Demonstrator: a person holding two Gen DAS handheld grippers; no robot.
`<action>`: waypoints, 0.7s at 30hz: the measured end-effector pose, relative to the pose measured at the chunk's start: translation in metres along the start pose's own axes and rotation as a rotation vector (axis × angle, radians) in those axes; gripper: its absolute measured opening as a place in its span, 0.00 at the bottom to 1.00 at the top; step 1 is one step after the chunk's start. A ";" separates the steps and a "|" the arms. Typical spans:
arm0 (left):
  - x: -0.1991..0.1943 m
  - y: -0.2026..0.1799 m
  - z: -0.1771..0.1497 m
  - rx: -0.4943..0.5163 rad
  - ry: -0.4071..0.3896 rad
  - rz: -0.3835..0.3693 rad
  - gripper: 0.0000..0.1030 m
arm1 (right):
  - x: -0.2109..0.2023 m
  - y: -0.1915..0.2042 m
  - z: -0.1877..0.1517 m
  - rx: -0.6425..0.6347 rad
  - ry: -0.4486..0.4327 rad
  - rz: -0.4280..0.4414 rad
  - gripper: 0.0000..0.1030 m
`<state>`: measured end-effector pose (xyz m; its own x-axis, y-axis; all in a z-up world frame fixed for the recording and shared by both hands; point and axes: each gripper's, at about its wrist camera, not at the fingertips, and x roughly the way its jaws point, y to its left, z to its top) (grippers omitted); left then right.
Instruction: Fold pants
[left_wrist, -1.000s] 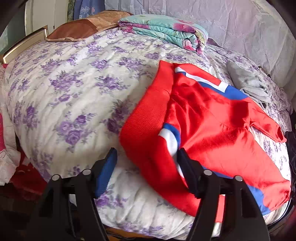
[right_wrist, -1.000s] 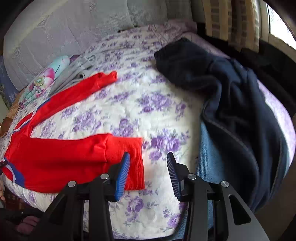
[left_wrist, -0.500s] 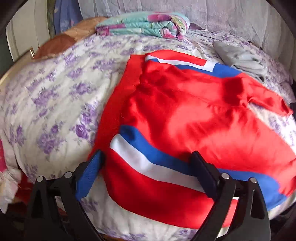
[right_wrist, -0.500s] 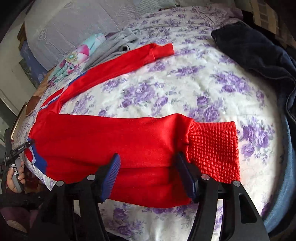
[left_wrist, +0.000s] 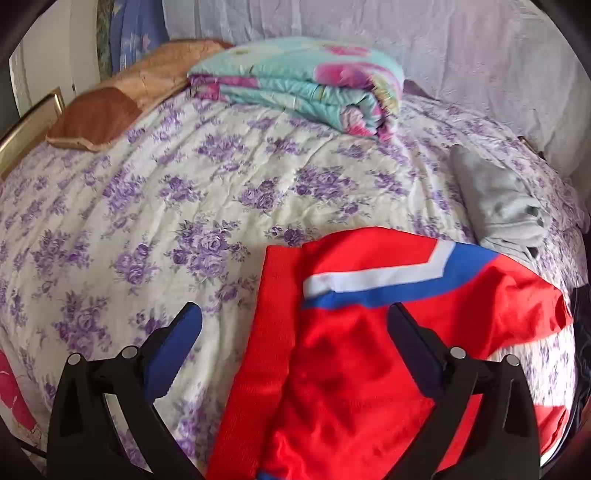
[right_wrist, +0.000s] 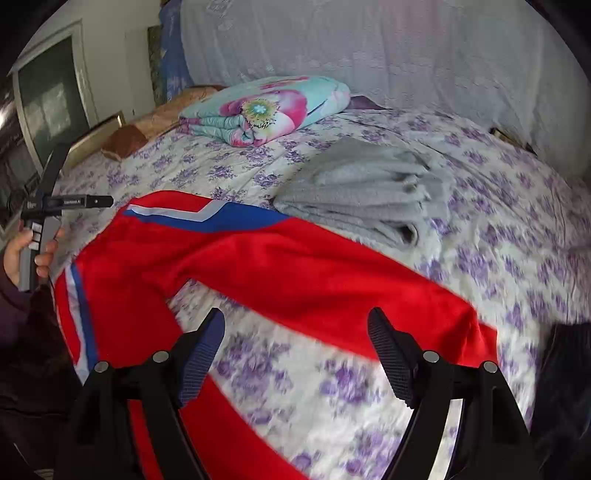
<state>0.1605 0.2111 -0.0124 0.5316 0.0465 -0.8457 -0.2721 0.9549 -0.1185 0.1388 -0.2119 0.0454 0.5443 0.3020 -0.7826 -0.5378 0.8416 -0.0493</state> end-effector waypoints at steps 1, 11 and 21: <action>0.015 0.001 0.008 -0.023 0.047 -0.010 0.95 | 0.018 0.003 0.019 -0.048 0.022 -0.004 0.78; 0.093 -0.010 0.034 -0.134 0.204 -0.016 0.94 | 0.181 0.003 0.080 -0.260 0.295 -0.025 0.76; 0.056 -0.003 0.041 -0.120 0.090 -0.102 0.20 | 0.126 -0.003 0.068 -0.166 0.179 0.110 0.06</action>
<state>0.2240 0.2232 -0.0376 0.4885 -0.0800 -0.8689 -0.3170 0.9115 -0.2622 0.2529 -0.1460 -0.0114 0.3625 0.2912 -0.8853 -0.6936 0.7188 -0.0476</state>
